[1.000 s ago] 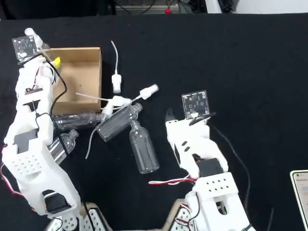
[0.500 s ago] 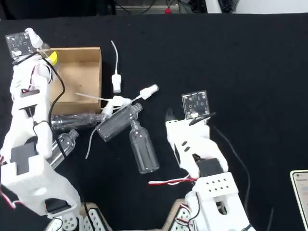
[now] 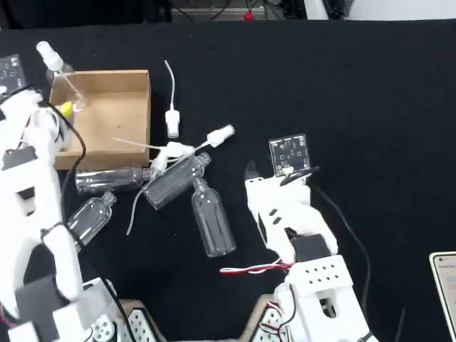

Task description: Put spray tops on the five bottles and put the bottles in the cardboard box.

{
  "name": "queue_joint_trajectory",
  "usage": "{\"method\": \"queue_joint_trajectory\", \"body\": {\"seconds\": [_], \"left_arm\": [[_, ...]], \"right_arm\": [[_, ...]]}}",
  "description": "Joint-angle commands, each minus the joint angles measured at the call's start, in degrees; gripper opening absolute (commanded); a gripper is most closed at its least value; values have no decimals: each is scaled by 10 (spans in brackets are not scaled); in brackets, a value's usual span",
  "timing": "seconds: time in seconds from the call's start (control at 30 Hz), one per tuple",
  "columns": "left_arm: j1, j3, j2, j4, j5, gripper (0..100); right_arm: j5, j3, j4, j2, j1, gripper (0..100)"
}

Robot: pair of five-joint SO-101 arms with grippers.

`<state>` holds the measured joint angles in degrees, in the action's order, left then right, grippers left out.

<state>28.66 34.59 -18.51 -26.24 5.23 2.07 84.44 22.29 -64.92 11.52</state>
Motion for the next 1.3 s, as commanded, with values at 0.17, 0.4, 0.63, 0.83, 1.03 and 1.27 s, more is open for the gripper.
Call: {"method": "queue_joint_trajectory", "body": {"seconds": [0.17, 0.4, 0.63, 0.83, 1.03, 1.27], "left_arm": [[-20, -40, -112, -377, 240, 278], [-41, -40, -97, -513, 408, 275], [-42, 30, -62, -467, 467, 278], [-44, 116, -64, -375, 505, 278], [-44, 191, -64, -267, 527, 278], [-44, 218, -65, -229, 524, 273]], "right_arm": [[6, -7, -15, 2, 9, 122], [6, -7, -15, 2, 9, 121], [6, -7, -15, 2, 9, 121], [6, -7, -15, 2, 9, 121], [6, -7, -15, 0, 9, 121], [6, -7, -15, 0, 9, 121]]}}
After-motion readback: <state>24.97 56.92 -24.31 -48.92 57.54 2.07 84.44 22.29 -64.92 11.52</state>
